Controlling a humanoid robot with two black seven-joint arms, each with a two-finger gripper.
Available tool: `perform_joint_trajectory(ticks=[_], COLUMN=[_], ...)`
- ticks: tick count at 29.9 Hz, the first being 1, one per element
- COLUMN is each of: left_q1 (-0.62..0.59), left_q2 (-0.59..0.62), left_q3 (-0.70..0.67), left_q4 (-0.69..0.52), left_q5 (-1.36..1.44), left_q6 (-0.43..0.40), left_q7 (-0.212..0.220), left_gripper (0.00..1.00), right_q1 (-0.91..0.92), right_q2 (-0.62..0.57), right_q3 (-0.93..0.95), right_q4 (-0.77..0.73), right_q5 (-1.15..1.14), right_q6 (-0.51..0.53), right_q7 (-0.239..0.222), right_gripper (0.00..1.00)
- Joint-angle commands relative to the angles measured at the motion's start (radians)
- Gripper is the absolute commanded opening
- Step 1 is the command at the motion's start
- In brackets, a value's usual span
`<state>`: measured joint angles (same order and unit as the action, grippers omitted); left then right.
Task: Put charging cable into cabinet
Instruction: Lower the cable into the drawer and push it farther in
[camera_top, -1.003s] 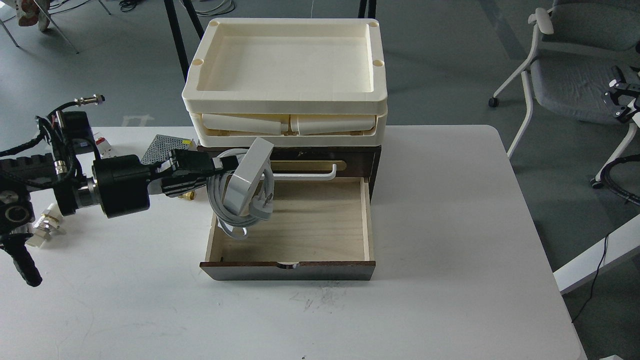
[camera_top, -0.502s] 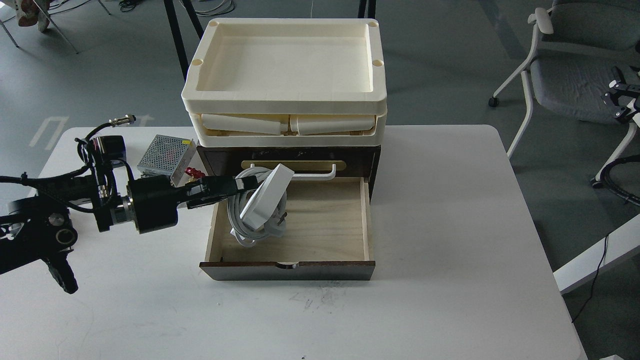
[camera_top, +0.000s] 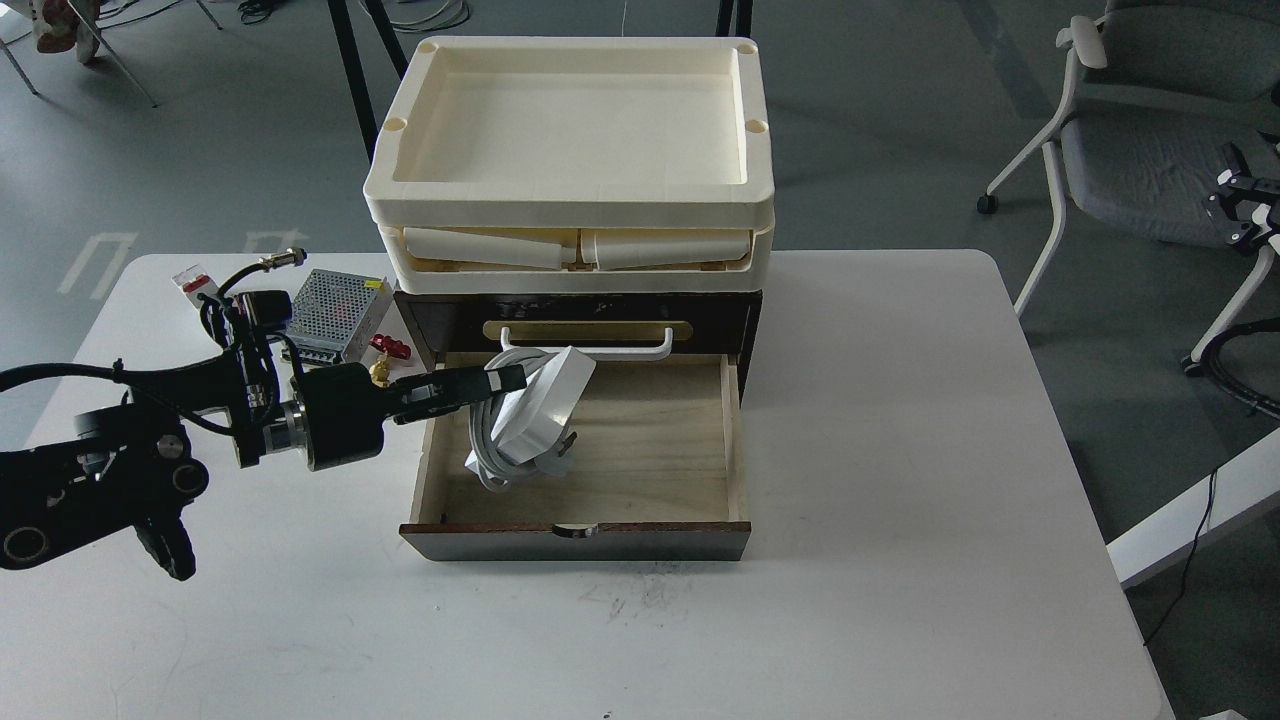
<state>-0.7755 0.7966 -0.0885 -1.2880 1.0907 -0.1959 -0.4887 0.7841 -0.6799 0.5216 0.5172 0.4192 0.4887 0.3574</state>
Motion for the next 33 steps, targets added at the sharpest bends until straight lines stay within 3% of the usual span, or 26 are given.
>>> perform_joint_trajectory(ticks=[1,10,24,33], left_q1=[0.019,0.041,0.081,0.084], left_q2=[-0.034,-0.065,-0.226,-0.286], left_q3=[0.0,-0.002,-0.014,-0.017], left_q4=[0.07,0.102,0.185,0.231], left_q5=[0.0,-0.002,-0.017,-0.106], left_q6=[-0.002,-0.007,0.004,0.006], left_q7=[0.0,0.0,0.0,0.0], left_gripper=[0.0,0.0,0.02,0.11], right_q1=[0.0,0.0,-0.019,-0.026], right_q2=[0.0,0.0,-0.001,-0.001], right_q3=[0.0,0.001,0.001,0.003], right_q4=[0.0,0.001,0.0,0.0], right_q5=[0.0,0.0,0.001,0.001], right_q6=[0.0,0.0,0.0,0.0], right_q7=[0.0,0.0,0.002,0.002], right_gripper=[1.0,1.0,1.0,1.0])
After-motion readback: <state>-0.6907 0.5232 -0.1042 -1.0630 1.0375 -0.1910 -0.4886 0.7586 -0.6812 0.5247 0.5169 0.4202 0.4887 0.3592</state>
